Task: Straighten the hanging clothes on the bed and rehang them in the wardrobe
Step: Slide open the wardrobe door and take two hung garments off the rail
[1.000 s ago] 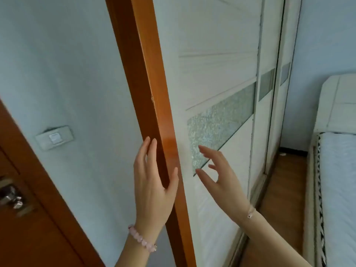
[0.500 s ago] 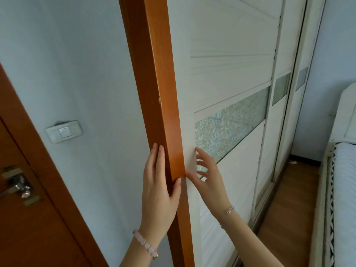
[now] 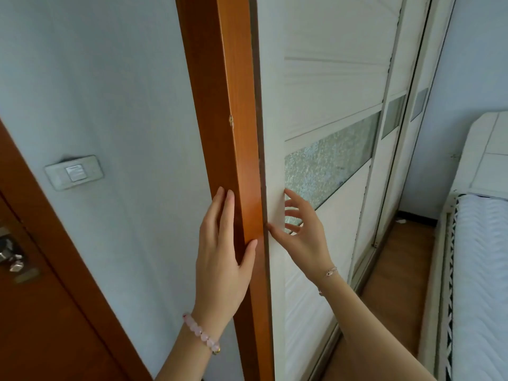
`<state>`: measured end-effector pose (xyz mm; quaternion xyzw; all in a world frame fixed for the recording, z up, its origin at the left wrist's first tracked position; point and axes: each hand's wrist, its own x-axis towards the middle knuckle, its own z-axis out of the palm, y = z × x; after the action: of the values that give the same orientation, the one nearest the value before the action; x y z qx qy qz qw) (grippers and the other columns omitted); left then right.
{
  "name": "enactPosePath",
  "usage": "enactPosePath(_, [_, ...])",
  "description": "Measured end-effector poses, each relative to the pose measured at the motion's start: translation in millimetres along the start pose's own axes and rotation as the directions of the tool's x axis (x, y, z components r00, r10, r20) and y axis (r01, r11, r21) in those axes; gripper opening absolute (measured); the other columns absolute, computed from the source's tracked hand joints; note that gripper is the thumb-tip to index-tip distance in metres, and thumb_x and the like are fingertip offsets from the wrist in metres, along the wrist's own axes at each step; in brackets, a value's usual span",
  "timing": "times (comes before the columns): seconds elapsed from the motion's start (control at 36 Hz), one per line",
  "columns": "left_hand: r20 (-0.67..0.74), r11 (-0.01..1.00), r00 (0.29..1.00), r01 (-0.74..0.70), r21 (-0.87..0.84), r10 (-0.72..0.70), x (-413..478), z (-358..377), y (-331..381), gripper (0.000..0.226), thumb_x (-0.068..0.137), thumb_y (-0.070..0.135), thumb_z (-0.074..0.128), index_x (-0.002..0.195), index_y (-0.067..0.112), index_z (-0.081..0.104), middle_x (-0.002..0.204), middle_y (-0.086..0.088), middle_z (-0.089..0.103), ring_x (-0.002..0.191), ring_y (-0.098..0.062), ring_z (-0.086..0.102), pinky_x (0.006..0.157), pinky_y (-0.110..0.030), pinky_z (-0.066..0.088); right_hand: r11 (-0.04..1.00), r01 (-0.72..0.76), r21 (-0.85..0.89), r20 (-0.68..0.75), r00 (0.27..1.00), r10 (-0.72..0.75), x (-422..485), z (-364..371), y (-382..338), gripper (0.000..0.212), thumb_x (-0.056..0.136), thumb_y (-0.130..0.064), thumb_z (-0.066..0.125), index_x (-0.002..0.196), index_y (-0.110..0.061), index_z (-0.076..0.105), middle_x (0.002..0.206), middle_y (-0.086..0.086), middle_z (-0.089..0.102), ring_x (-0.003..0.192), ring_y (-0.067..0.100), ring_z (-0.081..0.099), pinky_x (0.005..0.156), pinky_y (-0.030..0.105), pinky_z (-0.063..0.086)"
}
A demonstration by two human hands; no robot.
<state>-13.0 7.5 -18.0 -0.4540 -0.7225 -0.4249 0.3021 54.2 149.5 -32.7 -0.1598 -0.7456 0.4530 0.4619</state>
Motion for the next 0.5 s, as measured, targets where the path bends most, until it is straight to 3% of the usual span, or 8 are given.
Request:
enactPosePath(0.19, [-0.105,1.0,0.994,0.03,-0.001,-0.03,-8,9,8,0.071,0.08,0.014,0.067,0.14,0.016,0.029,0.142,-0.006,0.036,0.129,-0.018,0.034,0.097,-0.034,0.041,1.0,-0.005,-0.001,-0.041,0.999,0.005,16,-13,11,0.065,0.078,-0.021,0.074,0.135,-0.028,0.044,0.12,-0.006,0.054,0.105,0.002,0.056,0.078,0.009,0.049])
enactPosePath(0.28, [-0.163,0.992,0.979,-0.12,0.03,0.123,-26,21,23,0.051,0.081,0.013,0.058,0.129,0.014,0.041,0.131,-0.003,0.043,0.12,-0.016,0.044,0.099,-0.033,0.045,1.0,-0.012,-0.003,-0.053,0.999,0.012,27,-22,18,0.063,0.078,-0.02,0.074,0.134,-0.029,0.045,0.12,-0.004,0.055,0.105,0.004,0.056,0.076,0.009,0.049])
enactPosePath(0.39, [-0.049,0.94,0.939,-0.337,0.052,0.339,-49,54,39,0.025,0.093,0.021,0.04,0.116,0.017,0.05,0.121,0.0,0.059,0.115,-0.014,0.049,0.1,-0.036,0.042,0.999,-0.014,-0.036,-0.061,0.998,0.012,43,-35,30,0.063,0.08,-0.017,0.072,0.135,-0.028,0.044,0.12,-0.003,0.055,0.107,0.006,0.056,0.078,0.011,0.05])
enactPosePath(0.44, [0.051,0.952,0.952,-0.305,0.038,0.303,-47,74,42,0.026,0.091,0.023,0.041,0.115,0.021,0.051,0.114,0.0,0.068,0.112,-0.011,0.05,0.096,-0.032,0.049,0.998,-0.004,-0.062,-0.071,0.997,-0.001,51,-41,36,0.063,0.081,-0.016,0.071,0.136,-0.029,0.044,0.121,-0.003,0.054,0.107,0.006,0.056,0.08,0.012,0.05])
enactPosePath(0.5, [0.152,0.988,0.977,-0.153,0.005,0.15,-37,96,43,0.038,0.08,0.021,0.057,0.118,0.024,0.048,0.116,0.003,0.066,0.112,-0.009,0.052,0.088,-0.024,0.052,0.997,0.009,-0.083,-0.081,0.997,-0.016,59,-47,43,0.062,0.083,-0.014,0.068,0.135,-0.034,0.042,0.123,-0.004,0.052,0.107,0.004,0.055,0.082,0.012,0.05])
